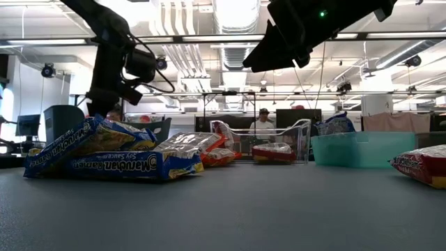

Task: Sort Maruchan noodles
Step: Put the red noodle pack into the transparent bin

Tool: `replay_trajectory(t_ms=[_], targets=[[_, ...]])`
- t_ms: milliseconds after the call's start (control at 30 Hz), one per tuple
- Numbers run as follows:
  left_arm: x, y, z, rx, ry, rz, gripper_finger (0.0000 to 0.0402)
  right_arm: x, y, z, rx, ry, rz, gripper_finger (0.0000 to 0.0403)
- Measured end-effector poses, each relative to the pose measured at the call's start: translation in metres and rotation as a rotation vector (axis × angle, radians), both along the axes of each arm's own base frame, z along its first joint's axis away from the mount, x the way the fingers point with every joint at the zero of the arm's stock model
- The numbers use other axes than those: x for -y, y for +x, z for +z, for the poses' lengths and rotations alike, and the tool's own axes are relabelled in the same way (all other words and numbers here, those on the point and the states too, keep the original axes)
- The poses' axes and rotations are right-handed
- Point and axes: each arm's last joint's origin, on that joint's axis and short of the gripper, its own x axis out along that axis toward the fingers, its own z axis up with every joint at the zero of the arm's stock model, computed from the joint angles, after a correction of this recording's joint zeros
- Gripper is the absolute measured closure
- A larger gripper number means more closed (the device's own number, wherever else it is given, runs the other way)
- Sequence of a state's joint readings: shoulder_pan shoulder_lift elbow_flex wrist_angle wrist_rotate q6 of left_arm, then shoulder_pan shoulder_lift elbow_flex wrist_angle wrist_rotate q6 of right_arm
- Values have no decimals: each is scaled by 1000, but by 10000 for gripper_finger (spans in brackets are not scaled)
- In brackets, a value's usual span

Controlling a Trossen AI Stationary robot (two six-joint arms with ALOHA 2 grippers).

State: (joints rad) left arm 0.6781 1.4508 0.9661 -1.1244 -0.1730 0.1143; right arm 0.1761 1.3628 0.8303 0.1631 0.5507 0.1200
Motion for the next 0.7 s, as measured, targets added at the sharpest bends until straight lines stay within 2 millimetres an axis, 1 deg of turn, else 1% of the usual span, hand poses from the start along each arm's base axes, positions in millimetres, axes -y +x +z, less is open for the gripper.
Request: replay_trajectory(t_ms=[200,333,500,700], targets=[[-5,6,-13,-42,-32,0,401,0,0,0,1,2,-1,174],[-9,9,-17,-56,23,-3,401,0,0,0,0,1,0,174],[-15,12,-12,-20,166,18,401,0,0,0,0,1,0,174],[-14,11,-2,27,214,37,402,0,0,0,1,2,-1,174]])
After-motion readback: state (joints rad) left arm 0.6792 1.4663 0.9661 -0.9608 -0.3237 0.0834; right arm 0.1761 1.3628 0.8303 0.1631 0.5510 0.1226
